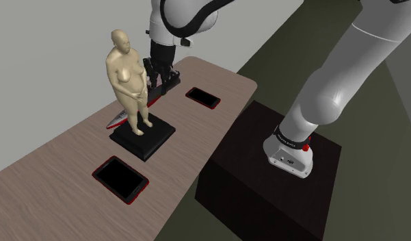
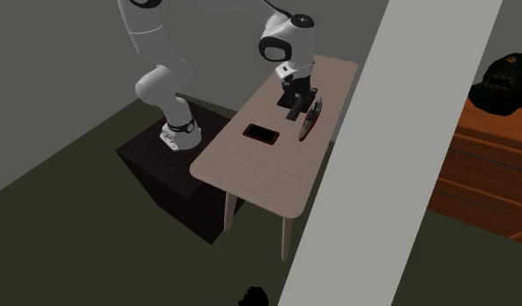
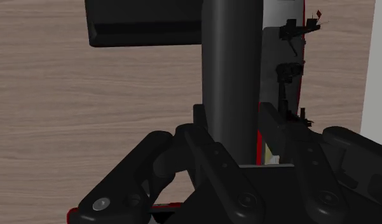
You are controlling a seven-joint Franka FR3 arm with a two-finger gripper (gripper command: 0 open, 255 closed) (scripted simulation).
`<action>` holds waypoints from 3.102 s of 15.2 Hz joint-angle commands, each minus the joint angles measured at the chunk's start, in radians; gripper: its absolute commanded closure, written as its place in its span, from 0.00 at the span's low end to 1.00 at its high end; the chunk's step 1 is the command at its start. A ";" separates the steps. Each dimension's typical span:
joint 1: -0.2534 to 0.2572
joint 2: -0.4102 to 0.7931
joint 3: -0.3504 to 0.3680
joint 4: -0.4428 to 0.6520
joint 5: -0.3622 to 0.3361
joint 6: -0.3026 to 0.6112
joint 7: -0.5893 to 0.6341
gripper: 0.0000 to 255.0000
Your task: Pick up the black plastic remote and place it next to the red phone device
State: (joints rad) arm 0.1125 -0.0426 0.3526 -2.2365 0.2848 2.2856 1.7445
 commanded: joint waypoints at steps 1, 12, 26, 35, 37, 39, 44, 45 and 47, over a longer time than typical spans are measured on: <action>0.023 0.000 0.026 0.002 -0.004 0.009 0.053 1.00; 0.154 0.062 0.170 0.058 -0.081 0.067 0.371 1.00; 0.405 0.321 0.245 0.336 -0.362 0.051 0.843 1.00; 0.616 0.525 0.207 0.602 -0.513 -0.026 1.049 1.00; 0.619 0.535 0.201 0.590 -0.519 -0.004 1.052 1.00; 0.624 0.546 0.193 0.579 -0.525 0.017 1.055 1.00; 0.645 0.573 0.164 0.554 -0.533 0.071 1.058 1.00; 0.651 0.578 0.156 0.550 -0.533 0.082 1.058 1.00; 0.661 0.590 0.143 0.542 -0.536 0.102 1.059 1.00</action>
State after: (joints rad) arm 0.7530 0.5146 0.5090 -1.6862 -0.2426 2.5788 2.7944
